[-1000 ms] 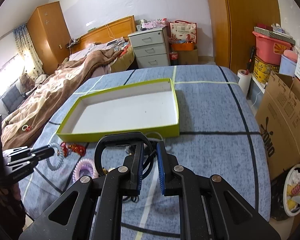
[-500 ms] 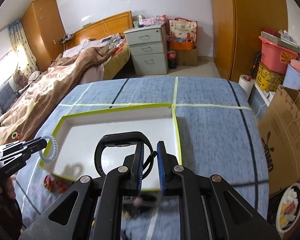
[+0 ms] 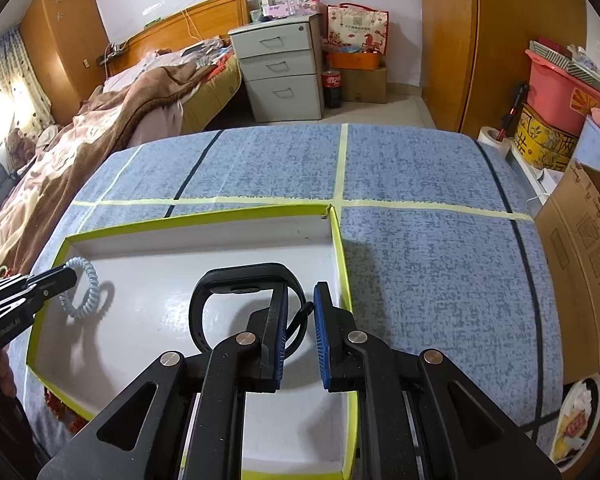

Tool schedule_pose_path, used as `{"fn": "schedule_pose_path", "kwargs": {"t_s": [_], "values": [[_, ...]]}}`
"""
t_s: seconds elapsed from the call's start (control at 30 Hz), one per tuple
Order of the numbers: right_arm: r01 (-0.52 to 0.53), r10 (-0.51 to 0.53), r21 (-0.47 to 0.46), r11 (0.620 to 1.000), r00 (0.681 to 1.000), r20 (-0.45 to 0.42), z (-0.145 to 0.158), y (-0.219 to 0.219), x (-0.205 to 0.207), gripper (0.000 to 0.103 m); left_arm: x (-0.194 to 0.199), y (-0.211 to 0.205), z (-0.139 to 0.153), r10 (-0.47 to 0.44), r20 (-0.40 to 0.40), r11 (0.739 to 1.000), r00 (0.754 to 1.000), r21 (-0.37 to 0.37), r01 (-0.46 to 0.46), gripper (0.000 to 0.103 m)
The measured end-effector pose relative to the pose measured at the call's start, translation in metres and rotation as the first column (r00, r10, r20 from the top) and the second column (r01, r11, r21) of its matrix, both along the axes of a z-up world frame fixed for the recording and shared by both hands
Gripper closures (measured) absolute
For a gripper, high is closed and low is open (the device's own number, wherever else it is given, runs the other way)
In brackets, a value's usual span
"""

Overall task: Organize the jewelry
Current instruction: 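Carry the black band into the green box while left drops blue coil there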

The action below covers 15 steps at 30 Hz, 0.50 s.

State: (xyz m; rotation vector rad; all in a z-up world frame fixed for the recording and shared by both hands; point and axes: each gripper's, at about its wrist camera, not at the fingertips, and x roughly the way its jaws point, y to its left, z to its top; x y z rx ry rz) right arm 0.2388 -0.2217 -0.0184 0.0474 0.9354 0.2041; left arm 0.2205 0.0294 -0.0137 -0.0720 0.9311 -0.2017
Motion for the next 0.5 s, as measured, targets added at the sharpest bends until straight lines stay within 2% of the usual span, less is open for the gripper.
{"fn": "schedule_pose_path", "kwargs": {"t_s": [0.47,0.5], "values": [[-0.018,0.018,-0.035,0.999,1.0,-0.017,-0.004,0.014,0.008,0.088,0.002,-0.003,-0.01,-0.002,-0.037,1.0,0.999,-0.003,0.002,0.091],[-0.016,0.015,-0.034,0.999,1.0,-0.015,-0.004,0.014,0.007,0.088,0.001,-0.004,-0.009,-0.001,-0.033,1.0,0.999,0.001,0.001,0.088]]}}
